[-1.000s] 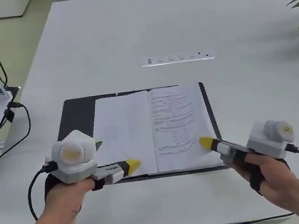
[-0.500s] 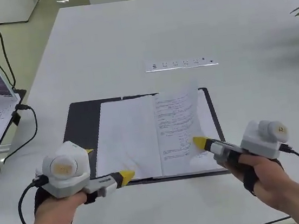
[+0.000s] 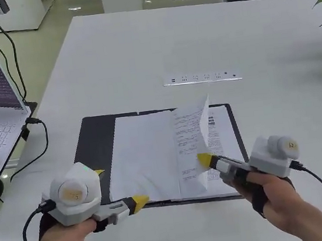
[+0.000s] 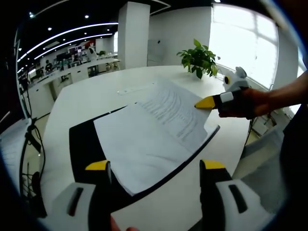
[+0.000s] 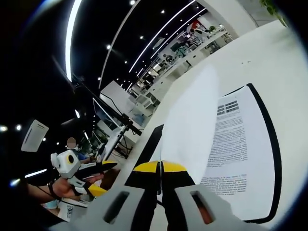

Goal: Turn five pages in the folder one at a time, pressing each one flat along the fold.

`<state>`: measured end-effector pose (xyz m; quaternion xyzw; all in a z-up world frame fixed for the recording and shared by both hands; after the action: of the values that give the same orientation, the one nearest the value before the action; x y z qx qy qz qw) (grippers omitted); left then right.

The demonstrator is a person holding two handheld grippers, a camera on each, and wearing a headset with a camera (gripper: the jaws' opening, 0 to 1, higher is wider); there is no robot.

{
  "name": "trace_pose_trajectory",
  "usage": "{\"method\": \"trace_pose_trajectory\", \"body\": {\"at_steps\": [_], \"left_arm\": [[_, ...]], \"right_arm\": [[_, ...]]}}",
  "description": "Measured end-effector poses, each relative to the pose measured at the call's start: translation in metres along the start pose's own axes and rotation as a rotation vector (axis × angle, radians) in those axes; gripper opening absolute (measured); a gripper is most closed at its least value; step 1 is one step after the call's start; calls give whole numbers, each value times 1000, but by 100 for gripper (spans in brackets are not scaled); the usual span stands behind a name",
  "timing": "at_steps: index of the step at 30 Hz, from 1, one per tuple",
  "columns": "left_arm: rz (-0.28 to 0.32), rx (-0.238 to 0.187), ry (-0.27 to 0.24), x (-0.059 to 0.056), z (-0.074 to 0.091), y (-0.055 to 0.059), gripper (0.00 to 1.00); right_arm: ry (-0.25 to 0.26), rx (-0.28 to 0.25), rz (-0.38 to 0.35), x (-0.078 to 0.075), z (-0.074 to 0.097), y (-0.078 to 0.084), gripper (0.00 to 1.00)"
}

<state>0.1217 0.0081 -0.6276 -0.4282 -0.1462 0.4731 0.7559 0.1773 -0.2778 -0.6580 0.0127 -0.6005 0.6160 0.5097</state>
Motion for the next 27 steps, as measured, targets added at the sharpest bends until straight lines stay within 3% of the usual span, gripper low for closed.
{"method": "trace_pose_trajectory", "body": {"at_steps": [6, 18, 27], "left_arm": [[0, -4, 4, 3, 4, 2, 75], [40, -11, -12, 14, 13, 10, 73], [44, -16, -17, 23, 17, 8, 73]], "right_arm": [[-16, 8, 8, 10, -10, 0, 0], [-74, 30, 0, 35, -48, 6, 0], [-109, 59, -3, 49, -69, 13, 0]]}}
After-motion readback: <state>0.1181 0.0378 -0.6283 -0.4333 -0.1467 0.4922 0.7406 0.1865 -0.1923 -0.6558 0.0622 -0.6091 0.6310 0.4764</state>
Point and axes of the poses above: the centre of the closed fingertips' face, and the gripper's own axes: z roughly backward along the fingers, x roughly to its left, y roughly out of its underside, the point moved 10 cm from there along z, roughly backward along the fingers, and after that the axes turned 7 degrees about z, right-handed, at the moved point
